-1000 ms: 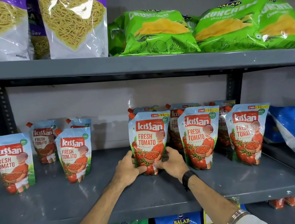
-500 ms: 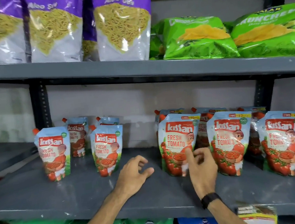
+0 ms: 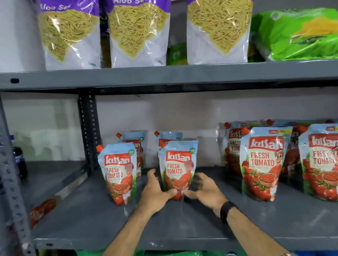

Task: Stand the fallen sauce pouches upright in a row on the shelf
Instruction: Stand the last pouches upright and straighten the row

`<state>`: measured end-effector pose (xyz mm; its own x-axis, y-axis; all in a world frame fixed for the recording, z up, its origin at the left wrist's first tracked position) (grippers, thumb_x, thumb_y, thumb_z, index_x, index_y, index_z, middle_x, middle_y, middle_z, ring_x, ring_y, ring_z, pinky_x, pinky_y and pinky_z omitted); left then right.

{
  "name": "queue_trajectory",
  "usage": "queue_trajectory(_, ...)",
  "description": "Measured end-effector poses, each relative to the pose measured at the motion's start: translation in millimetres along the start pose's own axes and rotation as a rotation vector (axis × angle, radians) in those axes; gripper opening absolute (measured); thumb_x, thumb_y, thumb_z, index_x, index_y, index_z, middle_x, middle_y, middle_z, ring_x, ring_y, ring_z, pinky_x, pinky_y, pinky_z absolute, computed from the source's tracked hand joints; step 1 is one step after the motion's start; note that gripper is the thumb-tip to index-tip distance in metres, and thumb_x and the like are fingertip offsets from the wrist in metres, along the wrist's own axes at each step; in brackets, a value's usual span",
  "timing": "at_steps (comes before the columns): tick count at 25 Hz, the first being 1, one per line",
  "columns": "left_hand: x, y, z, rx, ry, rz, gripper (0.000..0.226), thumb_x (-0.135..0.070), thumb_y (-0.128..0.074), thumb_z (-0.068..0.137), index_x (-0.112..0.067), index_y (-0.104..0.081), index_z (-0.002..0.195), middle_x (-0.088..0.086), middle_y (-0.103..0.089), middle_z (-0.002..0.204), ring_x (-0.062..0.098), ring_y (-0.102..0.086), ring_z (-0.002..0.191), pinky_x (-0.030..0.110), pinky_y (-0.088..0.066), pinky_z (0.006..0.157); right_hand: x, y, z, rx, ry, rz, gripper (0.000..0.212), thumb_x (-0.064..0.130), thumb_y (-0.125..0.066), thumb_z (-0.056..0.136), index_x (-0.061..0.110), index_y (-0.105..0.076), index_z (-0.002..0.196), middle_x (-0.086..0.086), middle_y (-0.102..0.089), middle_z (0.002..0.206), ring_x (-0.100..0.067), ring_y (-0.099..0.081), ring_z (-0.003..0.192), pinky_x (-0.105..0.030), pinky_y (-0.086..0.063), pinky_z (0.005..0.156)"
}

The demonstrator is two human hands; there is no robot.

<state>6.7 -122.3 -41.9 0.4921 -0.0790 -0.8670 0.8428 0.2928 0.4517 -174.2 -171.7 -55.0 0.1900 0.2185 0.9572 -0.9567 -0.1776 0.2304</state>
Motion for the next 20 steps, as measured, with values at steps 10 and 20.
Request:
queue_trajectory(10, 6.9, 6.8, 8.8, 0.013, -0.08, -0.025, 0.044, -0.013, -0.075, 0.087, -0.029, -0.047, 0.118, 0.001, -0.071, 0.119, 0.021, -0.069, 0.112, 0.049, -0.057, 0.1, 6.1, -19.9, 9.6, -0.122, 0.033, -0.077, 0.034, 0.003, -0.08, 0.076, 0.016, -0.071, 0.106, -0.001, -0.079, 0.102, -0.017, -0.074, 0.096, -0.046, -0.059, 0.093)
queue_trajectory(20, 15.6, 22.4, 6.2, -0.016, -0.06, -0.053, 0.042, -0.006, -0.072, 0.089, -0.024, -0.046, 0.116, -0.002, -0.064, 0.107, 0.025, -0.067, 0.114, 0.048, -0.055, 0.102, 19.9, -45.5, 0.6, -0.128, 0.026, -0.093, 0.036, 0.006, -0.076, 0.084, 0.011, -0.067, 0.118, -0.004, -0.074, 0.115, -0.018, -0.069, 0.105, -0.042, -0.056, 0.099)
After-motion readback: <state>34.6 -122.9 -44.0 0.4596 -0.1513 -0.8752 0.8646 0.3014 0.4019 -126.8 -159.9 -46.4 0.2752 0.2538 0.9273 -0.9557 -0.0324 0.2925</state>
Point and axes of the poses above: each hand's wrist, its own z-axis towards the middle knuckle, its own y-axis out of the back of the hand, x = y × z, the point moved 2 cm from there along z, towards the middle knuckle
